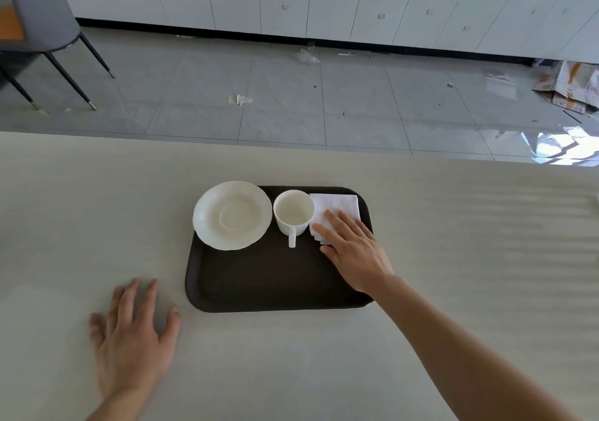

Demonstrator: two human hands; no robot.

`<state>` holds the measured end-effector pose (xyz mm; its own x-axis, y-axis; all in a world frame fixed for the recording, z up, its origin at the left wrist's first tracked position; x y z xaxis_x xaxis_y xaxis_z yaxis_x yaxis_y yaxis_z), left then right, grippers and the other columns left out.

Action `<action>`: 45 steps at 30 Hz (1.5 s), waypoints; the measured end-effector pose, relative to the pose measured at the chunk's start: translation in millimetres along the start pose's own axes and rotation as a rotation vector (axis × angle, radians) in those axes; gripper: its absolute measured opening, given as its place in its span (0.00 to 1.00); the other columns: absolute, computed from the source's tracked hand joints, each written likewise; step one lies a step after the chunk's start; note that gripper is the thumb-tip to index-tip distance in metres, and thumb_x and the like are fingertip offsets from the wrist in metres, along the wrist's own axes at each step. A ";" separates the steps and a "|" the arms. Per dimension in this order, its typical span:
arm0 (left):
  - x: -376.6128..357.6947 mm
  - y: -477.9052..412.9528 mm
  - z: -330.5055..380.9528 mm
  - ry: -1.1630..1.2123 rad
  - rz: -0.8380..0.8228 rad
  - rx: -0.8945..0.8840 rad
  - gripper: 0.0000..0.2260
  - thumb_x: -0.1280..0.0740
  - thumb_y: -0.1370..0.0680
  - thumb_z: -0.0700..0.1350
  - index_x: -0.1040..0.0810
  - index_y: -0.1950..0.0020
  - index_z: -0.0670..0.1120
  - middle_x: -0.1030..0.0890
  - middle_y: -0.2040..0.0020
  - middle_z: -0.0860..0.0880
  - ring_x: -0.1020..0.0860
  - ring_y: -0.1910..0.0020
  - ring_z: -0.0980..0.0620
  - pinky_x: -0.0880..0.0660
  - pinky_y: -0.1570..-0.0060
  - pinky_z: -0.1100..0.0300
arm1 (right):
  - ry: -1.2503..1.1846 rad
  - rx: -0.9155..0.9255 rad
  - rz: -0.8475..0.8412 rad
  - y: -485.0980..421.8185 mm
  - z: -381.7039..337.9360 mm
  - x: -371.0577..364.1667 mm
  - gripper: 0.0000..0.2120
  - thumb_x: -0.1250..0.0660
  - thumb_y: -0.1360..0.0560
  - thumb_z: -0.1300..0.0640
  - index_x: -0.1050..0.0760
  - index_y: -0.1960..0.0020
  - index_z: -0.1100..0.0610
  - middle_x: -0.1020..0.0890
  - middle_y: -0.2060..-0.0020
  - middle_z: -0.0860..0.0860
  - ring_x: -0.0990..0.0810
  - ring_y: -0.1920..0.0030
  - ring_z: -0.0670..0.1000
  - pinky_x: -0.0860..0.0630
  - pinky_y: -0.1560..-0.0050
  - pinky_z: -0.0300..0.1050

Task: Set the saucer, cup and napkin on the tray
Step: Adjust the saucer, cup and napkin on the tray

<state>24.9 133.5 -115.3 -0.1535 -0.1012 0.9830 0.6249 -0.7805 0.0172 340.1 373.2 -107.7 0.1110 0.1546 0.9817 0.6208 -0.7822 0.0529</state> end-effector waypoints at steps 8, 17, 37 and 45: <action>-6.5 -2.0 -5.5 -0.021 -0.014 0.005 0.33 0.49 0.27 0.64 0.33 0.26 0.51 0.36 0.23 0.47 0.42 0.22 0.45 0.50 0.26 0.41 | -0.043 -0.117 0.027 -6.7 1.7 6.9 0.39 0.57 0.23 0.29 0.51 0.18 0.49 0.51 0.18 0.51 0.58 0.19 0.52 0.57 0.19 0.53; -5.4 -1.6 -4.5 -0.017 -0.020 0.010 0.33 0.48 0.27 0.64 0.33 0.25 0.51 0.36 0.23 0.47 0.43 0.22 0.46 0.52 0.26 0.43 | 0.046 -0.264 -0.088 -21.6 18.2 -1.5 0.48 0.68 0.27 0.27 0.62 0.19 0.60 0.58 0.18 0.55 0.63 0.19 0.53 0.61 0.20 0.52; 0.6 0.8 0.2 0.005 -0.008 0.015 0.33 0.49 0.27 0.63 0.32 0.26 0.50 0.35 0.23 0.46 0.42 0.22 0.46 0.52 0.25 0.41 | 0.082 -0.068 -0.061 -10.6 -6.5 -7.3 0.39 0.60 0.23 0.27 0.62 0.19 0.46 0.57 0.18 0.50 0.63 0.19 0.53 0.58 0.19 0.55; -2.8 1.0 -2.2 -0.015 -0.009 0.005 0.32 0.50 0.27 0.62 0.32 0.26 0.49 0.36 0.23 0.46 0.43 0.22 0.46 0.53 0.25 0.41 | -0.034 -0.106 0.031 -3.4 -12.1 13.3 0.40 0.63 0.23 0.29 0.52 0.18 0.52 0.49 0.18 0.50 0.57 0.19 0.51 0.59 0.20 0.50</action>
<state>24.3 131.7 -118.5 -0.1482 -0.0848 0.9853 0.6269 -0.7786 0.0273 330.1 370.6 -92.7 0.1558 0.1484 0.9766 0.5312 -0.8461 0.0438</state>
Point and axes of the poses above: each hand's wrist, its own y-axis away from the middle knuckle, its own x-axis out of the back of the hand, z = x × y, the point moved 6 cm from there along -y, towards the middle knuckle
